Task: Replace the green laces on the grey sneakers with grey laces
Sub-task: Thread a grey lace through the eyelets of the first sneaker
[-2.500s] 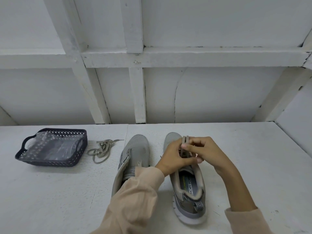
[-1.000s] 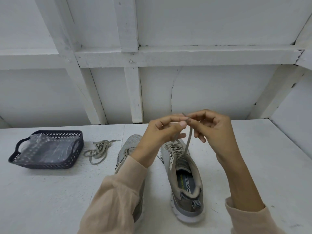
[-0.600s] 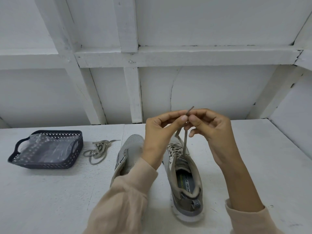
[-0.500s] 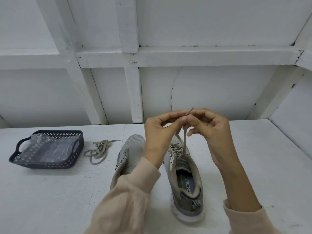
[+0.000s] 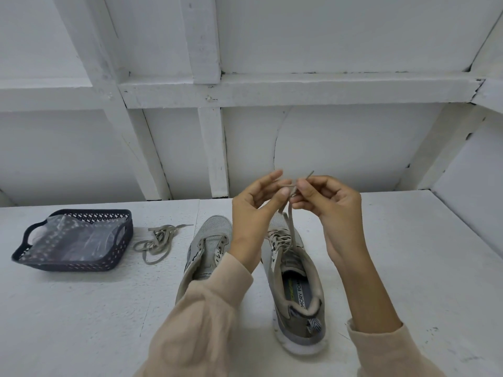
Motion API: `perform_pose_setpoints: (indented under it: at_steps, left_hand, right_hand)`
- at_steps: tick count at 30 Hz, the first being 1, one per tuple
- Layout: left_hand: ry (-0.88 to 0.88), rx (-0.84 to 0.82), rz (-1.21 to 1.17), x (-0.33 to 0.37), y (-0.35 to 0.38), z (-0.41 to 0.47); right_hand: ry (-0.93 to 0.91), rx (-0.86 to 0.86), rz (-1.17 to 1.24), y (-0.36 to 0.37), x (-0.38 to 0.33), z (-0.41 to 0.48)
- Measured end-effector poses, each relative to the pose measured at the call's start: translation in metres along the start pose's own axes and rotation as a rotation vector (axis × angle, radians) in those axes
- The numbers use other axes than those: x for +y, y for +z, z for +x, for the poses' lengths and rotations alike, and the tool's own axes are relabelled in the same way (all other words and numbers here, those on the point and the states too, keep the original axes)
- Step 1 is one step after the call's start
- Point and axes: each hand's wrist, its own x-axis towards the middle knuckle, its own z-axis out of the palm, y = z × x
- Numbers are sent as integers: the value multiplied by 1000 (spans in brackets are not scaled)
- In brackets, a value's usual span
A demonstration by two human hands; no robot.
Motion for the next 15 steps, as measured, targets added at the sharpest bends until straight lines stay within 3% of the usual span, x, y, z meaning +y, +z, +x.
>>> perform_pose_setpoints:
  at_steps: [3, 9, 15]
  left_hand:
    - [-53, -77, 3, -2, -3, 1]
    - [-59, -38, -135, 1, 2, 0]
    - [-11, 88, -488, 23, -23, 22]
  right_hand:
    - [15, -15, 13, 0, 0, 0]
    - [49, -55, 11, -1, 2, -2]
    - [7, 131, 22, -40, -3, 20]
